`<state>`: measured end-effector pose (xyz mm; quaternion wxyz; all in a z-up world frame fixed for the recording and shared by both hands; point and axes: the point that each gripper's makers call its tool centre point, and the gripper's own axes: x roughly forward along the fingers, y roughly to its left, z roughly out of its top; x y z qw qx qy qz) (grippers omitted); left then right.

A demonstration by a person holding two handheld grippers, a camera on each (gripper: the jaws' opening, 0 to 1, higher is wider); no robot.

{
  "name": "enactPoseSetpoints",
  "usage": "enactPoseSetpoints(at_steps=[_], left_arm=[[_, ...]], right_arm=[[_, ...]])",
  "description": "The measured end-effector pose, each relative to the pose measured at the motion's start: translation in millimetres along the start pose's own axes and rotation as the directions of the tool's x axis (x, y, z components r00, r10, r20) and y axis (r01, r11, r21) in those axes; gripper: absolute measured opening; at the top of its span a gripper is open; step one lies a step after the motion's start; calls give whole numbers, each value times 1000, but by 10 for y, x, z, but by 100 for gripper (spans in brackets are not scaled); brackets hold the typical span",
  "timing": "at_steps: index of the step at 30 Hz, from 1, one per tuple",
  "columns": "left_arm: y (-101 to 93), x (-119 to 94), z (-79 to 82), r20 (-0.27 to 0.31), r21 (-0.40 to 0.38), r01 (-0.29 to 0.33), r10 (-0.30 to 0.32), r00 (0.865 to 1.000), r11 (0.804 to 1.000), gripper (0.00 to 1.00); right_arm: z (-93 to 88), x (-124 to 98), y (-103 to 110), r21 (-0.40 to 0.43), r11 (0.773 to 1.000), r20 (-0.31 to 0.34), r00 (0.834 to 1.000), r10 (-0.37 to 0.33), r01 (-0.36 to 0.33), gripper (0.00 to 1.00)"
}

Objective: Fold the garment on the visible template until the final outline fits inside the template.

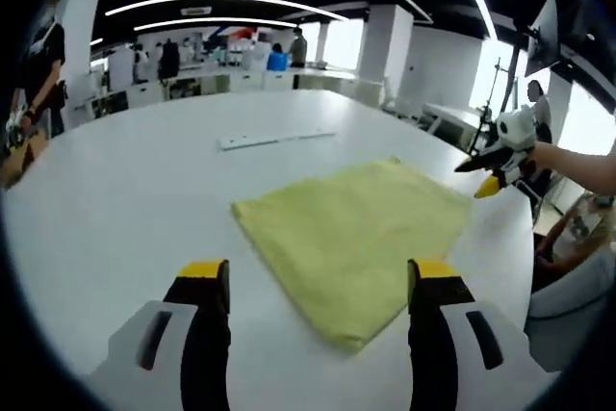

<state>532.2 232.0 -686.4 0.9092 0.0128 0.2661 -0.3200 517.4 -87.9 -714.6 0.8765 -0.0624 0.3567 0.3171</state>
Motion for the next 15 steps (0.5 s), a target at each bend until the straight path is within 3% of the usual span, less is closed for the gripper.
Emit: enactPoseSetpoints(at_steps=[7,15], left_arm=[[-97,-70,-171,10,8,5,-5,1000,1000,54],[-163,-113,-409,-36,7,2,-1,999,1000,44]], right_arm=[[-163,-20,67,20,1000,2,1000,5,-5,59],[-288,-24,102,46,999,9,1000,-6,5,49]])
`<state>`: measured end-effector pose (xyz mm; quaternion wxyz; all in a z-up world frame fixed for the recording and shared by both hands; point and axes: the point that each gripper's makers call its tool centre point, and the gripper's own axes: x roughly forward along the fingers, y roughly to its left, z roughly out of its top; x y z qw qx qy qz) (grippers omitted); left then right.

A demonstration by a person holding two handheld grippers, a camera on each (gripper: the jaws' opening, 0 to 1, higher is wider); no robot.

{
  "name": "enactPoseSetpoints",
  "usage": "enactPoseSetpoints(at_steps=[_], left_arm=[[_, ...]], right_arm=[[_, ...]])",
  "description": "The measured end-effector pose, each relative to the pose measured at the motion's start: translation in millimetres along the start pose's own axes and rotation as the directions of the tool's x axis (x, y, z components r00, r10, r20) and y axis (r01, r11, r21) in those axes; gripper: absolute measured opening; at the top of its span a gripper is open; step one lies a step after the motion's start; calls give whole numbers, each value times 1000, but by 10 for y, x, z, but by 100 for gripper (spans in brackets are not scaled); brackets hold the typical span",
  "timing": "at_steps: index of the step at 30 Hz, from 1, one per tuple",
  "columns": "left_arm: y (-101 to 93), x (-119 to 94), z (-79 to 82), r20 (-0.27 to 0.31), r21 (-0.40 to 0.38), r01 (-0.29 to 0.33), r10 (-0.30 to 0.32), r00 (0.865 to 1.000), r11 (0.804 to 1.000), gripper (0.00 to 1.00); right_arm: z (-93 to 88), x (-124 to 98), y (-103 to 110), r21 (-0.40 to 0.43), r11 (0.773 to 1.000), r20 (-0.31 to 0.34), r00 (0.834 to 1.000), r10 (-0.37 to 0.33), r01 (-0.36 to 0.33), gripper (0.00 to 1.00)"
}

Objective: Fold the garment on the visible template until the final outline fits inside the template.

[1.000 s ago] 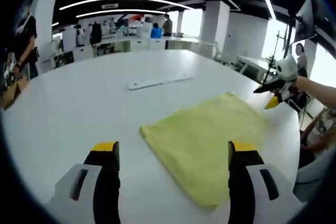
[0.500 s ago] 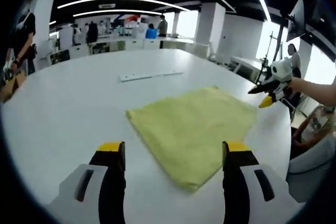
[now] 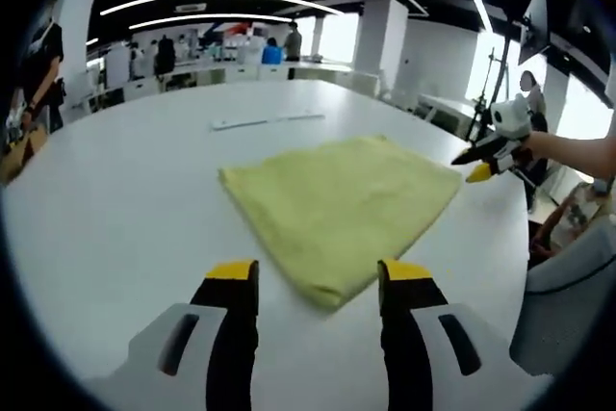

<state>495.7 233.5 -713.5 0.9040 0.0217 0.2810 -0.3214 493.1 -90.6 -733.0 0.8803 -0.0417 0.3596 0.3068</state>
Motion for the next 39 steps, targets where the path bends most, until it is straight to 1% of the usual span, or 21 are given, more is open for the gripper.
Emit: enactPoseSetpoints(at_steps=[3,5,6,9,12,15,17,19,21,23,26,28,31,34,37,39], left_arm=[[-12,-11,-68,-10,-15,-1,1,1000,1000,39],[5,-1,-114,-19,-20,-7,6,1000,1000,36],[34,7,-139,-24,-24,-17,16,1000,1000,34],[60,32,-179,-26,-44,-18,17,1000,999,28],[44,61,-223,-35,-53,-11,9,999,999,20],[23,88,-245,-34,-85,2,-5,999,996,15],[23,102,-265,-38,-88,3,-7,999,996,12],[7,112,-325,-64,-83,6,-12,998,997,10],[-9,113,-344,-70,-87,16,-22,997,996,6],[-9,112,-333,-63,-79,19,-24,998,997,5],[-4,116,-318,-55,-90,22,-27,998,996,4],[-17,120,-317,-58,-87,24,-29,998,996,4],[-31,122,-306,-56,-84,29,-34,998,996,0],[-41,121,-286,-49,-83,33,-38,998,996,0],[-47,106,-257,-34,-100,43,-47,998,994,0],[-34,95,-257,-33,-96,40,-43,999,995,0]], right_arm=[[-47,2,10,1,1000,-7,1000,-9,9,43],[-66,-2,26,0,1000,1,1000,-8,8,40],[-70,0,23,4,1000,2,1000,-9,9,39],[-94,9,6,15,1000,8,1000,-19,19,37],[-116,14,-8,17,999,11,1000,-29,28,33],[-147,17,-18,46,999,12,1000,-23,22,28],[-158,17,-18,49,999,12,1000,-22,22,25],[-161,14,-28,53,998,17,999,-27,26,21],[-161,12,-43,54,998,21,999,-31,30,16],[-168,11,-63,50,998,17,999,-38,37,13],[-168,15,-71,42,998,16,999,-40,39,11],[-171,19,-84,36,998,13,999,-44,44,9],[-168,15,-89,32,998,13,999,-47,46,5],[-176,7,-97,25,998,7,999,-51,50,1],[-191,0,-110,28,998,1,998,-56,56,0],[-190,-4,-108,13,998,1,998,-57,57,0]])
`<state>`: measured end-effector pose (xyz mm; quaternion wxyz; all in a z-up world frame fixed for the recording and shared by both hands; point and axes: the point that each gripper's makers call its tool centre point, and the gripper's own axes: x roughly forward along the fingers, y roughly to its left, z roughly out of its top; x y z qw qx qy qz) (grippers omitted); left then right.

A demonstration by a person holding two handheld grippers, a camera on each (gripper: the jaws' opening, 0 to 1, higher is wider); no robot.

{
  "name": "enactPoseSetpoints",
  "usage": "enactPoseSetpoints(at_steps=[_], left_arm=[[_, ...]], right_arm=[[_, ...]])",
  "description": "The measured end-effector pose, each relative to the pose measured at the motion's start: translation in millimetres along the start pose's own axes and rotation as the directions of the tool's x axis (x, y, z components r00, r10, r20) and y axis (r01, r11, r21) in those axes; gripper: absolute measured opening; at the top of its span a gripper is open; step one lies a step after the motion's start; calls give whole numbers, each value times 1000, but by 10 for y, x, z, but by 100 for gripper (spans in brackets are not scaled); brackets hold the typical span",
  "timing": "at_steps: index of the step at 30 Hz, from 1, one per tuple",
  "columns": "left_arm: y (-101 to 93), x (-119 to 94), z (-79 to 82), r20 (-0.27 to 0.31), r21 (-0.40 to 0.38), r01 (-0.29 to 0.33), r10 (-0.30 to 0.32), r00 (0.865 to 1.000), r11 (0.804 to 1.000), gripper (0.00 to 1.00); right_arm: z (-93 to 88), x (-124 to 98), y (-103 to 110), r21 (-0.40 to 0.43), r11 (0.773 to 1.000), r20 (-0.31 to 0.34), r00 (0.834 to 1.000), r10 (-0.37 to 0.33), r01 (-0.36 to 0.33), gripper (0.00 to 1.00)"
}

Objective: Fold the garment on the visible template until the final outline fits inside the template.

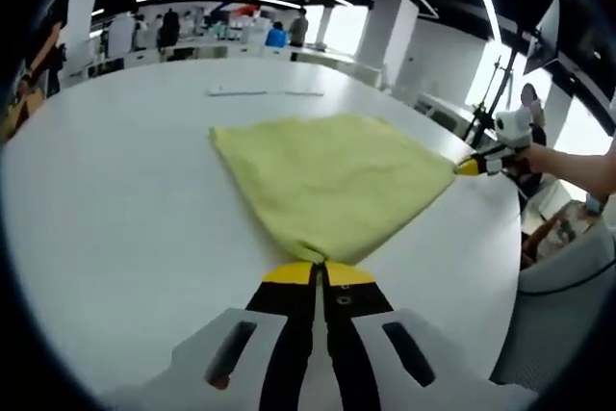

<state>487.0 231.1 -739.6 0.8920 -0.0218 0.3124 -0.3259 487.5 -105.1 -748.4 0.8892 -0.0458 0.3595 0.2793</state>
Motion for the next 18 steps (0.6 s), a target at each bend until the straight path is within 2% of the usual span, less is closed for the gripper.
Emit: enactPoseSetpoints(at_steps=[13,18], left_arm=[[41,-79,-46,-31,46,-16,17,999,999,0],[-16,-99,-79,-47,67,-3,6,999,998,0]], right_arm=[[24,-50,-16,-15,1000,-2,1000,2,-2,0],[5,-72,-16,-18,1000,-11,1000,3,-3,0]])
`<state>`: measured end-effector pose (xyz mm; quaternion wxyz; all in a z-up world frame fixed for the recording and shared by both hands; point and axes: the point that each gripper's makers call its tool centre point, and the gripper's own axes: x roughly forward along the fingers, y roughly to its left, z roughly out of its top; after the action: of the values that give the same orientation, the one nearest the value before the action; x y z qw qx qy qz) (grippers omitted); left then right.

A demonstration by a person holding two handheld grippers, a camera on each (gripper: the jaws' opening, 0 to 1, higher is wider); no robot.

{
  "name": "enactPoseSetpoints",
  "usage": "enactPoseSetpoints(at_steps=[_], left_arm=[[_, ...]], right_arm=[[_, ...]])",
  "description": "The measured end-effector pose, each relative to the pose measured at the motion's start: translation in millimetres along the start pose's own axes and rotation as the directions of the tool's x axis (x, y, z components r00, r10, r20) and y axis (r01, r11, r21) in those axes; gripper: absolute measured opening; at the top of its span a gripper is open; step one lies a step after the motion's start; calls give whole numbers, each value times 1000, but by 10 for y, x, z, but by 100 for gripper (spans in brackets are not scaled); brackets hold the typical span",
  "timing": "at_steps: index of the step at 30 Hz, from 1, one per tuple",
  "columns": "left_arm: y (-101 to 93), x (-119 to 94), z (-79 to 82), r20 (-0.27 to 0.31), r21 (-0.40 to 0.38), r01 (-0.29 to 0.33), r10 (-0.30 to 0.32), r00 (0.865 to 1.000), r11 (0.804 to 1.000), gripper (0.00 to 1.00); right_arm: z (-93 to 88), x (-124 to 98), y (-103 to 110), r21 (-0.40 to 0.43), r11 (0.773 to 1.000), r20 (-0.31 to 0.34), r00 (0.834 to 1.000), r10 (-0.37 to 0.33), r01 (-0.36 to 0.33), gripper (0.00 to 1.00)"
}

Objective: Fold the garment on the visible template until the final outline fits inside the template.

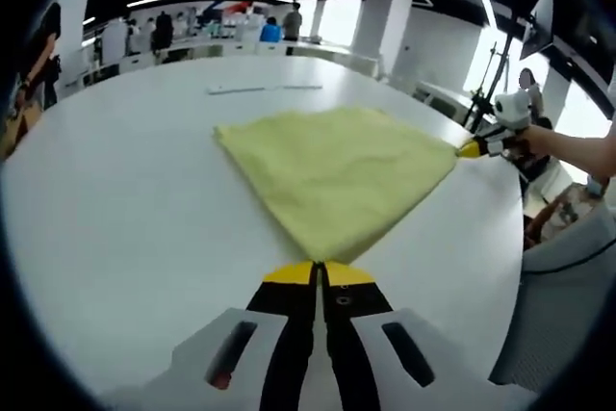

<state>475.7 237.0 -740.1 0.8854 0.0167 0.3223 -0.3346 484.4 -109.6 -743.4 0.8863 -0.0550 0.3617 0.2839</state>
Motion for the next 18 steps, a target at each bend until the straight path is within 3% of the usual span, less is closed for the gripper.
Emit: enactPoseSetpoints(at_steps=[18], left_arm=[[-80,-49,-109,-23,41,18,-17,1000,999,0]], right_arm=[[-141,-126,78,6,1000,-26,1000,9,-9,0]])
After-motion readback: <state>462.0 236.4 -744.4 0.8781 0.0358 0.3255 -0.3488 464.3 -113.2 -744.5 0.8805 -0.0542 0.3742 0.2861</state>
